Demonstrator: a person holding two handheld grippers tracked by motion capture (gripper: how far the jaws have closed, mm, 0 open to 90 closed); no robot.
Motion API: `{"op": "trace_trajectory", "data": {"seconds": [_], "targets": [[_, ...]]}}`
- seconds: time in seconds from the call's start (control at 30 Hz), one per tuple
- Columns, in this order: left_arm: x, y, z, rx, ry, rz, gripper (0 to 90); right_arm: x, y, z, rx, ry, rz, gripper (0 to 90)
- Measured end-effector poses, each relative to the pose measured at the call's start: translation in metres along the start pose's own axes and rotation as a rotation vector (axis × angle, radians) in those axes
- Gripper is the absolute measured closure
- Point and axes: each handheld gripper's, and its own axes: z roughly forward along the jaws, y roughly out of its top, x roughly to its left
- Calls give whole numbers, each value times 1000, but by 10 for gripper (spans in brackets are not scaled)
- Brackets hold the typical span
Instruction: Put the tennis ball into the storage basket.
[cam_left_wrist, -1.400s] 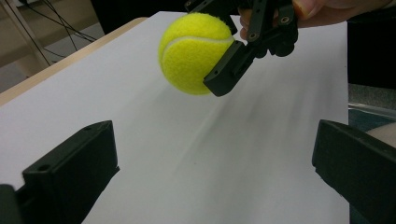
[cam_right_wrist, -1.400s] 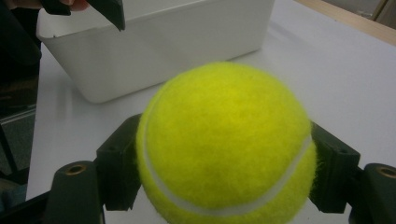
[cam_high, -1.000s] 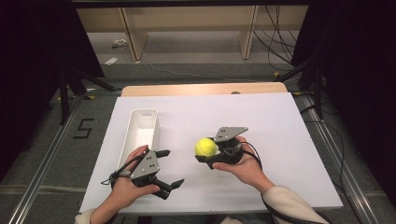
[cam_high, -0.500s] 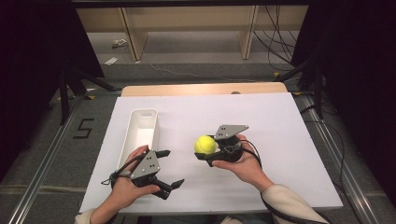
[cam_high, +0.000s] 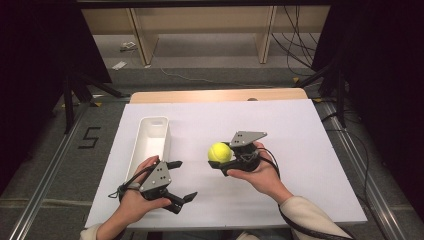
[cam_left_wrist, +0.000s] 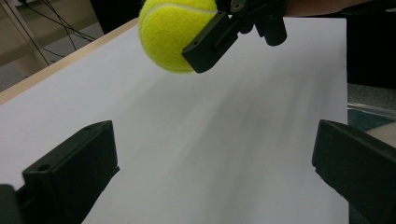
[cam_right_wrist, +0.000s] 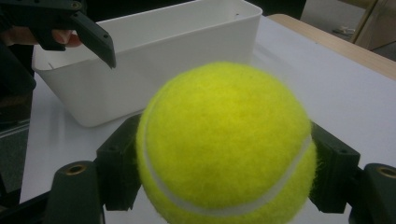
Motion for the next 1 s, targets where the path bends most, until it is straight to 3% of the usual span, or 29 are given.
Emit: {"op": "trace_trajectory", "data": {"seconds": [1.0], "targets": [[0, 0, 0, 0, -2, -1, 0, -3, 7, 2, -16, -6, 2, 268]]}}
